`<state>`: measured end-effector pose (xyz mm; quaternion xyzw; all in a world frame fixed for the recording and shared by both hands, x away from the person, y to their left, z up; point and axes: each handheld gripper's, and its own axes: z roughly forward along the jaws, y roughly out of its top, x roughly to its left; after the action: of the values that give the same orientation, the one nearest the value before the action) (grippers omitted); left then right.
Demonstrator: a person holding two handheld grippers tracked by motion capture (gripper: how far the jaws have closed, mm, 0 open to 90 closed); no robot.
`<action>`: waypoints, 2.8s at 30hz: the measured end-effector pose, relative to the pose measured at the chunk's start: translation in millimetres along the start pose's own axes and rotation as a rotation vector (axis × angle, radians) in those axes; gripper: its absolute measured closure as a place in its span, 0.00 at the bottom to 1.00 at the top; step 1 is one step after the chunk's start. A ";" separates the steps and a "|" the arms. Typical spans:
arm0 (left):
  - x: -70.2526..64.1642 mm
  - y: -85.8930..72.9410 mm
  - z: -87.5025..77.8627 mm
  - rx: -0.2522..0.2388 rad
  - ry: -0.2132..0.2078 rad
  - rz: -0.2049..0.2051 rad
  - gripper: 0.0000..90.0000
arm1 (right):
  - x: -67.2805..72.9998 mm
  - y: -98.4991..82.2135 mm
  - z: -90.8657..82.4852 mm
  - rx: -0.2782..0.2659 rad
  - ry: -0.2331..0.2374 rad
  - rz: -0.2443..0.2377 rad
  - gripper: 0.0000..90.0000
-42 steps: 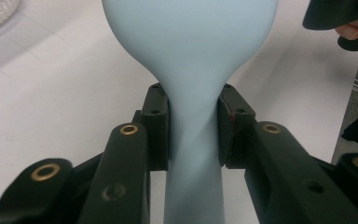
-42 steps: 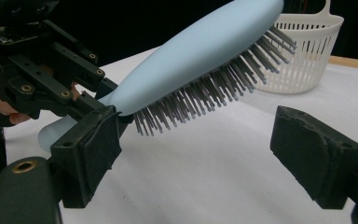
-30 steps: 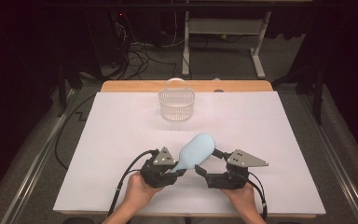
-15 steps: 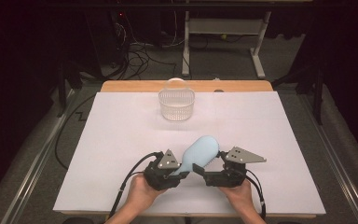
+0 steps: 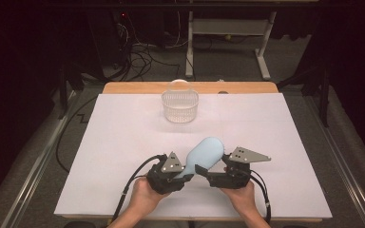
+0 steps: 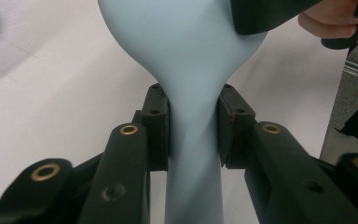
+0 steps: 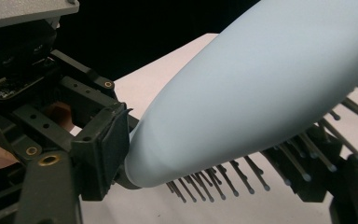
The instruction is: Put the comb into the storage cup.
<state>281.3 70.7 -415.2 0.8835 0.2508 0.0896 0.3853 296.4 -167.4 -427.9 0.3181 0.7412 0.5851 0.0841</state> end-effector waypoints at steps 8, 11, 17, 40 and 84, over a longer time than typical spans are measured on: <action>-0.6 0.5 -0.2 0.009 0.006 0.010 0.75 | 0.0 3.4 -2.5 0.002 0.033 0.025 0.39; -1.6 1.2 -0.9 0.009 0.014 0.016 0.75 | -0.2 4.8 -2.7 0.002 0.057 0.038 0.44; -3.2 3.1 -4.5 0.002 0.023 0.022 0.75 | -0.7 8.2 -4.1 -0.011 0.089 0.060 0.48; -3.2 3.2 -5.4 0.006 0.006 0.048 0.75 | 1.1 15.5 -6.3 0.013 0.181 0.104 0.64; 8.8 -3.0 -10.8 -0.079 -0.042 -0.011 0.44 | -7.2 26.0 -24.5 0.004 0.170 0.117 0.65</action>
<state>284.0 83.9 -410.3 0.8679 0.2436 0.0788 0.4257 299.5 -188.5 -398.4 0.3103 0.7269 0.6124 -0.0141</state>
